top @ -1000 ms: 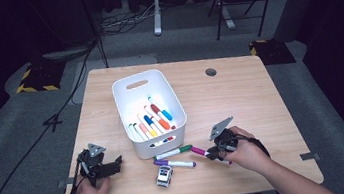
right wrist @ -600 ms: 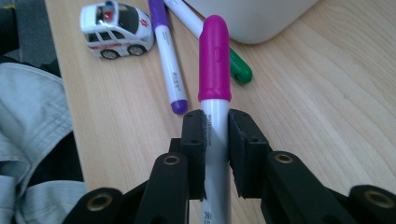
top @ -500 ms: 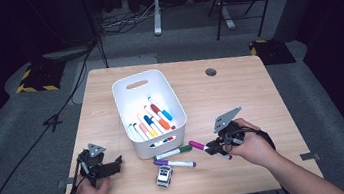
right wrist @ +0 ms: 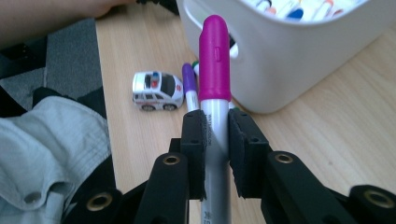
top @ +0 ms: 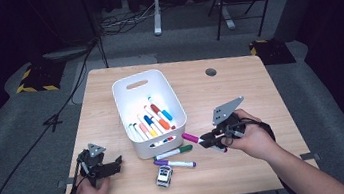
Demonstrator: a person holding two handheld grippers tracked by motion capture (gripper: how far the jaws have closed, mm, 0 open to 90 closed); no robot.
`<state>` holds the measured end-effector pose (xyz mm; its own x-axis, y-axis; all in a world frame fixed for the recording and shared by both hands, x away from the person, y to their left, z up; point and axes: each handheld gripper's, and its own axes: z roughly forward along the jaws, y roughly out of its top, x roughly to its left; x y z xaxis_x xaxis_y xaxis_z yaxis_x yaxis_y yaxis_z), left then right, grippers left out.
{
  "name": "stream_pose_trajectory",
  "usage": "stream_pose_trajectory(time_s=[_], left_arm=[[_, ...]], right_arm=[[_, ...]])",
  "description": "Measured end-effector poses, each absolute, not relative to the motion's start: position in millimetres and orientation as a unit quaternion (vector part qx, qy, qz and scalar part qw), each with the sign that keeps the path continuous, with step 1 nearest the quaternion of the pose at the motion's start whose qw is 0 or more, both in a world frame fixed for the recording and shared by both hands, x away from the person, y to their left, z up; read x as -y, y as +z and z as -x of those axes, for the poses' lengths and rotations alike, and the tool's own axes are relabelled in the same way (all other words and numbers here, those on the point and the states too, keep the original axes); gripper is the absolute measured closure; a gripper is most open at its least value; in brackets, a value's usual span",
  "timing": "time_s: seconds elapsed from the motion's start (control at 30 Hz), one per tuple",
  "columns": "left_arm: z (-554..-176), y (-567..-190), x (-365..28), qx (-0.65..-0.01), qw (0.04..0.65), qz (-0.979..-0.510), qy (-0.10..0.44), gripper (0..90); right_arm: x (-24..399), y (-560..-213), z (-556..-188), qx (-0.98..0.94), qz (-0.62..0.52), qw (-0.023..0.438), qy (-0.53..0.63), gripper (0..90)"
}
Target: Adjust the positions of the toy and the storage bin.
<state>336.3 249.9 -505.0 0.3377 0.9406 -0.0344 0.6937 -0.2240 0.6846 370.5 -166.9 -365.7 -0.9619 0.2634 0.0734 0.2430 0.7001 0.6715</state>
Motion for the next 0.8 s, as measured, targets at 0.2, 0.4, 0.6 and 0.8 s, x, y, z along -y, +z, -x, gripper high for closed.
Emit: stream_pose_trajectory(time_s=[0.2,0.4,0.6,0.8], left_arm=[[-336.4,-505.0,-249.9,-0.54,0.31,-0.757,0.199,13.9],[-336.4,-505.0,-249.9,-0.54,0.311,-0.757,0.199,13.9],[-336.4,-505.0,-249.9,-0.54,0.311,-0.756,0.199,13.9],[-336.4,-505.0,-250.0,-0.54,0.31,-0.757,0.199,13.9]], right_arm=[[155.5,-344.3,-377.1,-0.912,-0.138,0.023,0.385,77.0],[139.8,-331.1,-388.0,-0.906,-0.143,0.035,0.396,77.0],[122.1,-325.3,-402.5,-0.902,-0.15,0.041,0.403,77.0],[105.8,-322.4,-417.3,-0.895,-0.162,0.044,0.413,77.0]])
